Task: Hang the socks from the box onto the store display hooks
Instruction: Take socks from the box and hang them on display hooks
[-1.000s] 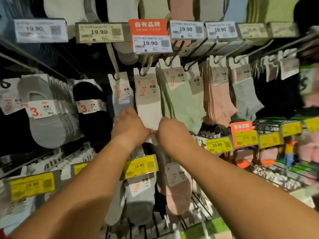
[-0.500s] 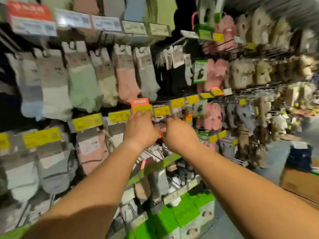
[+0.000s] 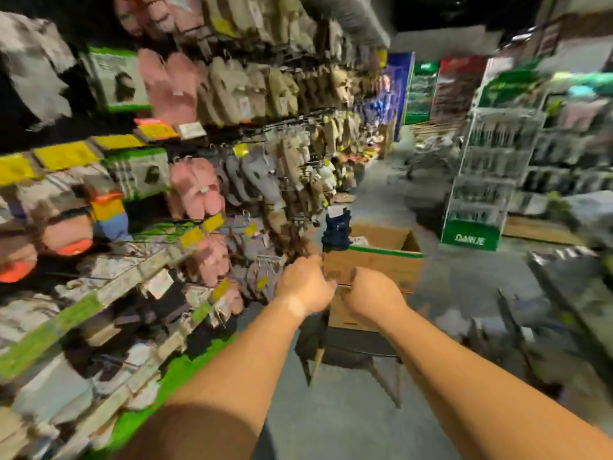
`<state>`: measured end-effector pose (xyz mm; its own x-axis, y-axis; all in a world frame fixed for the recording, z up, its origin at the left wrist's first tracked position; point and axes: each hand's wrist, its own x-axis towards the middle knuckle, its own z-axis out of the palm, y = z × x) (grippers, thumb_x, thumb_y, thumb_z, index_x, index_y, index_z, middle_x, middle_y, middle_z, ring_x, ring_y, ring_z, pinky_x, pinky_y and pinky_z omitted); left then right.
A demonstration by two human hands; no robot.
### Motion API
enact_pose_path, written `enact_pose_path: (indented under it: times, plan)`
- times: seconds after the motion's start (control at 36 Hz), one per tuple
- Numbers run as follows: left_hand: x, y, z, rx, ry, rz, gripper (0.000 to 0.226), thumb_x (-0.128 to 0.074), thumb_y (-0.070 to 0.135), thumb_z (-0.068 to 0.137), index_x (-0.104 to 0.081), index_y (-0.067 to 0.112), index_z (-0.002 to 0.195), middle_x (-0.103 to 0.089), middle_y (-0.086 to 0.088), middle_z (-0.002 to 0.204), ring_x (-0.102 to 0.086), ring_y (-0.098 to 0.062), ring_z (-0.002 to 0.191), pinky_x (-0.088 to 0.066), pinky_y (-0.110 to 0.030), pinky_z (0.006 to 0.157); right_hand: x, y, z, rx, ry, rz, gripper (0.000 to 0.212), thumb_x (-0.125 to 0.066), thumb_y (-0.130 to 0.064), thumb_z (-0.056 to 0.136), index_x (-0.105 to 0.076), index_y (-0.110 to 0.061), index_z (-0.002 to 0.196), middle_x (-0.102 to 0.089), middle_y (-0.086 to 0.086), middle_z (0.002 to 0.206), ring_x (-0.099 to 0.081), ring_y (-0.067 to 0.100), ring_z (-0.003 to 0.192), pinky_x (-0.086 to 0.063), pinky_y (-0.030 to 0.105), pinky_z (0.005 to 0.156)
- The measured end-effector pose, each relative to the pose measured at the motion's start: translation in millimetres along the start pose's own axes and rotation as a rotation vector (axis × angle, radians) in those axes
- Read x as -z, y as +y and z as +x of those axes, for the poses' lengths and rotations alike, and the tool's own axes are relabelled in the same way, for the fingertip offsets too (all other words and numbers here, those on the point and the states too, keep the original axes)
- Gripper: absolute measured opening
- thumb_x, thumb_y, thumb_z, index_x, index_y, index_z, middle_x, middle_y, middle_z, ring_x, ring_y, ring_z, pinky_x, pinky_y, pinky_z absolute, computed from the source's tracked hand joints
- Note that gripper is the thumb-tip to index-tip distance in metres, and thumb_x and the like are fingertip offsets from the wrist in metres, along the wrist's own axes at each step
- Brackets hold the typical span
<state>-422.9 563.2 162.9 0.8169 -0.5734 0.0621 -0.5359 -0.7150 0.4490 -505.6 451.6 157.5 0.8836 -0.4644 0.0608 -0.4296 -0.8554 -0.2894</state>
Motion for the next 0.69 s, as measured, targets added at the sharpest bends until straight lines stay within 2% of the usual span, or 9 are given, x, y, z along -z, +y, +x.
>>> enact_pose_path:
  times: [0.11, 0.36, 0.47, 0.56, 0.69]
  plan:
    - [-38, 20, 50, -0.039, -0.076, -0.017, 0.053, -0.064, 0.047, 0.092, -0.054, 0.018, 0.136, -0.062, -0.007, 0.13, -0.06, -0.03, 0.118, -0.052, -0.039, 0.093, -11, 40, 35, -0.097, -0.022, 0.011, 0.027, -0.055, -0.034, 0.094, -0.064, -0.011, 0.106, -0.069, 0.01, 0.111, -0.066, 0.029, 0.102, -0.05, 0.031, 0.079]
    - [-95, 33, 175, -0.081, -0.199, -0.055, 0.05, -0.06, 0.042, 0.096, -0.052, 0.017, 0.139, -0.054, -0.005, 0.142, -0.054, -0.027, 0.127, -0.048, -0.039, 0.103, -36, 89, 135, -0.266, -0.097, 0.057, 0.028, -0.053, -0.032, 0.093, -0.061, -0.016, 0.114, -0.068, 0.006, 0.11, -0.066, 0.026, 0.096, -0.054, 0.033, 0.079]
    - [-115, 39, 229, -0.059, -0.238, -0.085, 0.051, -0.059, 0.041, 0.097, -0.052, 0.016, 0.141, -0.054, -0.005, 0.144, -0.053, -0.026, 0.13, -0.046, -0.037, 0.105, -46, 118, 179, -0.289, -0.124, 0.06, 0.026, -0.053, -0.031, 0.092, -0.061, -0.013, 0.11, -0.069, 0.008, 0.109, -0.066, 0.029, 0.097, -0.046, 0.029, 0.07]
    - [-133, 45, 269, -0.046, -0.268, -0.107, 0.054, -0.059, 0.04, 0.097, -0.051, 0.013, 0.144, -0.053, -0.007, 0.146, -0.05, -0.027, 0.133, -0.042, -0.034, 0.107, -50, 143, 214, -0.294, -0.124, 0.064, 0.024, -0.052, -0.029, 0.096, -0.062, -0.012, 0.109, -0.069, 0.01, 0.11, -0.066, 0.029, 0.1, -0.046, 0.029, 0.072]
    - [-174, 50, 343, 0.012, -0.291, -0.173, 0.04, -0.06, 0.04, 0.096, -0.061, 0.018, 0.129, -0.067, 0.0, 0.125, -0.062, -0.024, 0.118, -0.048, -0.029, 0.094, -65, 186, 281, -0.304, -0.116, 0.108, 0.026, -0.052, -0.033, 0.097, -0.063, -0.013, 0.11, -0.069, 0.008, 0.11, -0.066, 0.028, 0.1, -0.052, 0.032, 0.08]
